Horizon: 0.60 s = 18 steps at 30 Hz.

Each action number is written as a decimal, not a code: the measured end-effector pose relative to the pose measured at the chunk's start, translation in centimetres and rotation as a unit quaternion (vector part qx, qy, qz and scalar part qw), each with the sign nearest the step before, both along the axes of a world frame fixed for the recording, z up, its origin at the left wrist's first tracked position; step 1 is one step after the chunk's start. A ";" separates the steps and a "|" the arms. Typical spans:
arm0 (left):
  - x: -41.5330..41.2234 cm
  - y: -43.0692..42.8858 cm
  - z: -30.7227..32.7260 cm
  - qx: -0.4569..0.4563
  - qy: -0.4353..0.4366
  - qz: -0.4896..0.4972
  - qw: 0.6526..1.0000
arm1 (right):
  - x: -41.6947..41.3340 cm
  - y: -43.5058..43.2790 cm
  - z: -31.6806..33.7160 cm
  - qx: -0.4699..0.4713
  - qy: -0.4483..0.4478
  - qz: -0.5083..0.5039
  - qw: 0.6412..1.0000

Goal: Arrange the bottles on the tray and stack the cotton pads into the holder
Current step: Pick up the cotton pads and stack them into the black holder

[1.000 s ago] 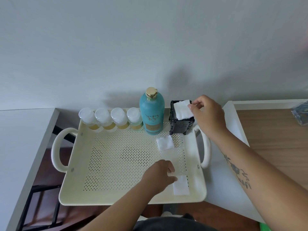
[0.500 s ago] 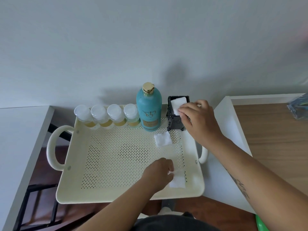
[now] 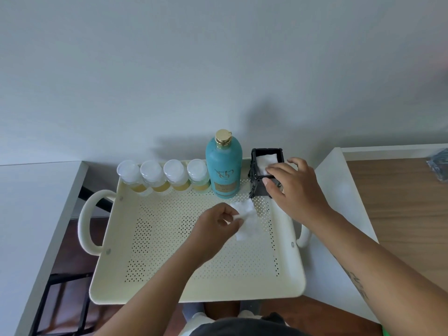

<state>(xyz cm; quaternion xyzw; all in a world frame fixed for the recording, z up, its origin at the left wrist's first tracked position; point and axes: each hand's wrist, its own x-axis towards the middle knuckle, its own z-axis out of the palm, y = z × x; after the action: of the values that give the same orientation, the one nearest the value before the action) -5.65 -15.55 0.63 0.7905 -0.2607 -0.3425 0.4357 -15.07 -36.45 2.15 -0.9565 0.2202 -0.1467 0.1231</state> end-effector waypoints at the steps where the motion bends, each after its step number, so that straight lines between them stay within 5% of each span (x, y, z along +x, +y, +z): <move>1: 0.3 -0.1 0.3 -0.012 0.015 0.012 1.000 | 0.0 0.1 0.0 0.003 0.005 0.000 1.000; 9: 1.5 -1.1 2.2 -0.058 0.065 0.042 0.995 | 0.6 0.0 1.1 -0.008 -0.043 -0.002 0.999; 18: 1.6 -1.9 3.0 -0.078 0.086 0.062 0.991 | 0.9 -0.5 1.2 -0.014 0.049 -0.004 0.999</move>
<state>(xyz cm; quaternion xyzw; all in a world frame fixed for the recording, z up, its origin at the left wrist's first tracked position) -4.03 -17.44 3.60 0.7363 -0.1992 -0.3599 0.5372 -14.20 -36.98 3.31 -0.9633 0.2274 -0.1036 0.0984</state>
